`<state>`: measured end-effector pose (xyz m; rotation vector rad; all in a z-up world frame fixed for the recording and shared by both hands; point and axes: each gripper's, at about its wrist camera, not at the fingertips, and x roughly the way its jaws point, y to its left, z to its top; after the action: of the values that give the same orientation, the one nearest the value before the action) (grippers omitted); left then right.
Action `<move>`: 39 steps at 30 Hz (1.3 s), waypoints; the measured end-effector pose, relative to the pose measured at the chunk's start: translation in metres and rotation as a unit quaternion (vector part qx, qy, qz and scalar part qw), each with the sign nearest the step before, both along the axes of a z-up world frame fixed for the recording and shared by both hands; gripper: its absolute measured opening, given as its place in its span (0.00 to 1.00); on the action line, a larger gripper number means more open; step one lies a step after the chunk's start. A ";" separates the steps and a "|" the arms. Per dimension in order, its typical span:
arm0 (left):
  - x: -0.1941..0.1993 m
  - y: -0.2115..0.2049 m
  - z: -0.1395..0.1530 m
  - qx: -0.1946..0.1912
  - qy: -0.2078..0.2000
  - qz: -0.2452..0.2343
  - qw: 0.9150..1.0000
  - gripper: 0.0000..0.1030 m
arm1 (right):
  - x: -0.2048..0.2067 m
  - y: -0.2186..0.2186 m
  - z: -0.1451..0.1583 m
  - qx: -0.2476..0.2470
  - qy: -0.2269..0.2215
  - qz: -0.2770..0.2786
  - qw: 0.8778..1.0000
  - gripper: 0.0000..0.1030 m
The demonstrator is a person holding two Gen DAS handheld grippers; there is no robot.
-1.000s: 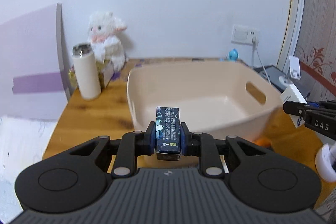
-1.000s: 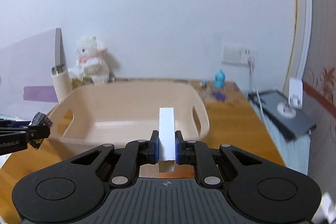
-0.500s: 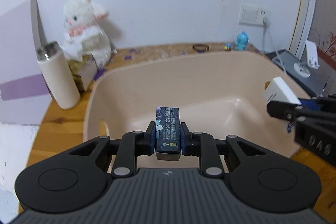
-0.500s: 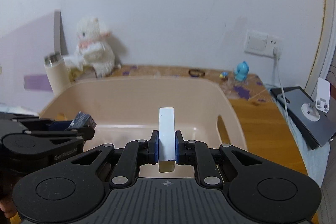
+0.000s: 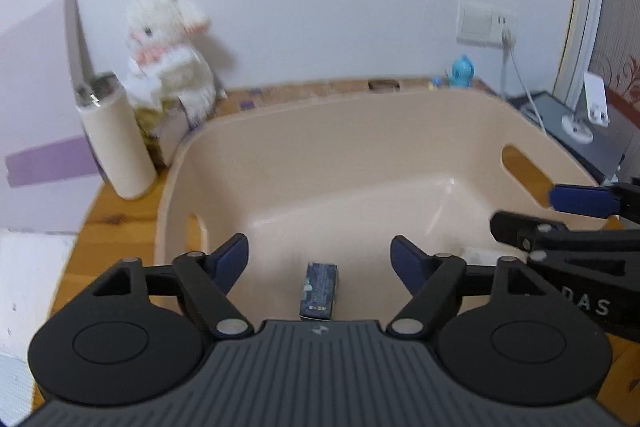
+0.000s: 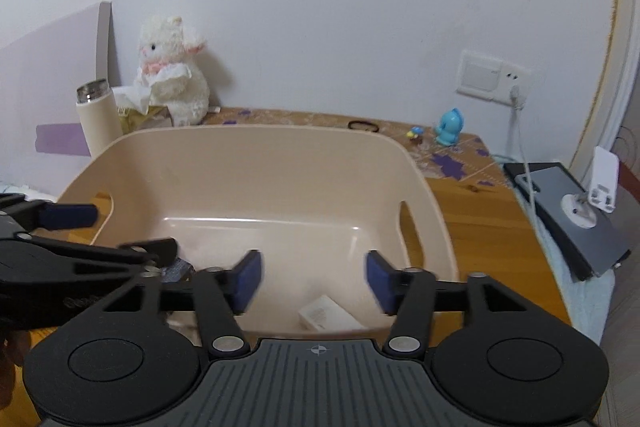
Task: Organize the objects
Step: 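Grasp the dark tea box with left gripper while right grasps white box, drop both in basket, then grasp blue-and-white tea box with left gripper while right grasps black cube, drop both in basket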
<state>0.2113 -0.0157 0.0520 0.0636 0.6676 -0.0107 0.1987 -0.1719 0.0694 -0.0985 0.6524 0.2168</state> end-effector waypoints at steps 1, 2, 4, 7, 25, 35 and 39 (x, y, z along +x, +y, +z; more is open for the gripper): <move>-0.005 0.001 0.004 0.002 -0.004 0.003 1.000 0.80 | -0.006 -0.003 0.003 0.002 -0.004 -0.001 1.000 0.76; -0.010 0.002 0.007 0.003 -0.007 0.005 1.000 0.81 | -0.010 -0.006 0.006 0.004 -0.008 -0.001 1.000 0.77; -0.022 0.005 0.014 0.004 -0.015 0.008 1.000 0.86 | -0.022 -0.011 0.012 0.006 -0.013 0.001 1.000 0.79; -0.040 0.006 0.025 0.004 -0.027 0.013 1.000 0.89 | -0.036 -0.018 0.017 0.001 -0.019 0.000 1.000 0.89; -0.090 0.006 -0.021 -0.032 0.053 -0.018 0.998 0.93 | -0.073 -0.046 -0.028 -0.047 0.029 -0.012 0.998 0.95; -0.073 0.002 -0.065 -0.036 0.110 -0.007 0.993 0.93 | -0.059 -0.044 -0.073 -0.067 0.079 -0.010 0.995 0.95; -0.064 0.006 -0.071 -0.052 0.115 0.004 0.992 0.93 | -0.053 -0.044 -0.083 -0.070 0.086 -0.005 0.994 0.94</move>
<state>0.1478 -0.0097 -0.0189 -0.0415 0.8966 -0.0458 0.1457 -0.2163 -0.0132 -0.2119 0.8401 0.1705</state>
